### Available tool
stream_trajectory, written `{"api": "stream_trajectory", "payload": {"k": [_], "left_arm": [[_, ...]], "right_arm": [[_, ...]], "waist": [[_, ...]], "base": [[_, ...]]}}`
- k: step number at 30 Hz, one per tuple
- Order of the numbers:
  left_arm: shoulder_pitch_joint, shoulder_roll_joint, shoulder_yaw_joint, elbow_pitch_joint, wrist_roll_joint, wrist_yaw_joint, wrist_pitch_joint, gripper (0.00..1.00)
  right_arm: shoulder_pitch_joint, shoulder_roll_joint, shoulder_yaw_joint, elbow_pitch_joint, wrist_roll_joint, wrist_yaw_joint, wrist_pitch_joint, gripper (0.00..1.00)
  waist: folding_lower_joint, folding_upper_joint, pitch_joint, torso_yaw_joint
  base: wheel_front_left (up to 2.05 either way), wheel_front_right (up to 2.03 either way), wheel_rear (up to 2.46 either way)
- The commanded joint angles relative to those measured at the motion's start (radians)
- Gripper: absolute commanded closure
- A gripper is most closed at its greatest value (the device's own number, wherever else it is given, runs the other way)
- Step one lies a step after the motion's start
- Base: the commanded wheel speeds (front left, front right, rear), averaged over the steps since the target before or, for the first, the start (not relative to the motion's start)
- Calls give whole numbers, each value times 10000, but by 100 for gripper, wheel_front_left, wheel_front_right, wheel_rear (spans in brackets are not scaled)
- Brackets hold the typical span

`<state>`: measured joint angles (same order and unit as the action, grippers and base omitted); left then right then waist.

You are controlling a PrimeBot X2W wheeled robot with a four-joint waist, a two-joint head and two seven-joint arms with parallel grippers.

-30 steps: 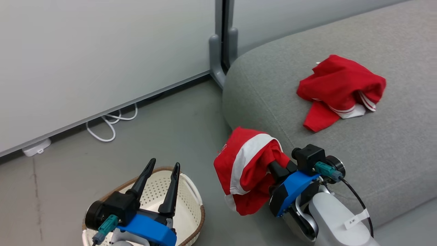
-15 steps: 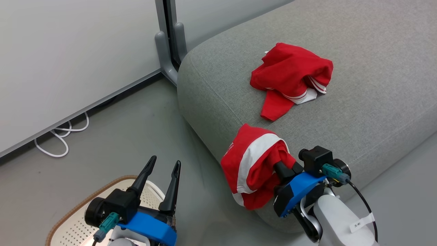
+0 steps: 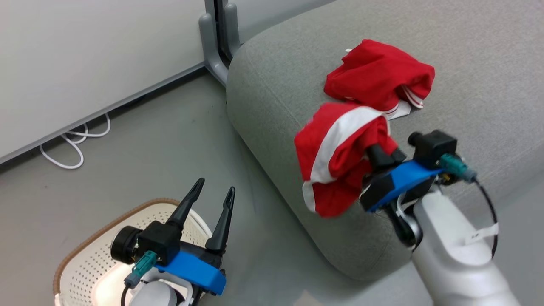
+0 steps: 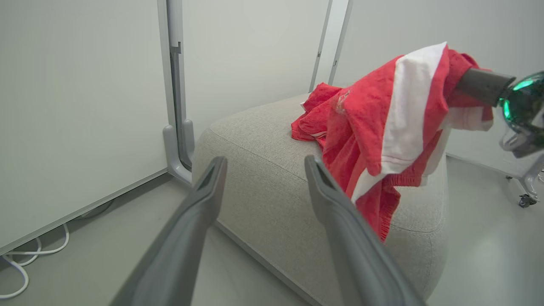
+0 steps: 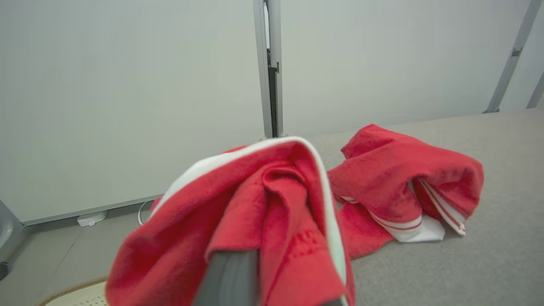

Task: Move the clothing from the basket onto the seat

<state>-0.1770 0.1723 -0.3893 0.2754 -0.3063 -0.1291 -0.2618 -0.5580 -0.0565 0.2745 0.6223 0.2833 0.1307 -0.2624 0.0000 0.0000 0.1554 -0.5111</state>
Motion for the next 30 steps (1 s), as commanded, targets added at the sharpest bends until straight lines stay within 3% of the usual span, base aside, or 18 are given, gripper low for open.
{"api": "stream_trajectory", "payload": {"k": [1,8,17,24,30], "left_arm": [[-286,88,-66,-70,66,-20,-47,0],[-1219,460,-565,-341,130,-20,-47,0],[-2412,998,-898,-960,291,-20,-47,0],[-3015,1308,-950,-1569,463,-20,-47,0],[-3195,1490,-861,-1827,518,-20,-47,0]], "right_arm": [[-576,-188,-254,-45,44,1,0,100],[-2798,-1302,-1627,-204,148,1,382,100],[-4914,-3001,-4398,-738,-145,1,628,100],[-4861,-3449,-5880,-510,-479,1,684,100],[-4492,-3086,-6659,442,-742,1,373,100]], "waist": [[0,0,394,252],[0,0,1793,935],[0,0,3845,1894],[0,0,5124,2387],[0,0,5660,2434]], "base": [[0,0,0],[0,0,0],[0,0,0],[0,0,0],[0,0,0]]}}
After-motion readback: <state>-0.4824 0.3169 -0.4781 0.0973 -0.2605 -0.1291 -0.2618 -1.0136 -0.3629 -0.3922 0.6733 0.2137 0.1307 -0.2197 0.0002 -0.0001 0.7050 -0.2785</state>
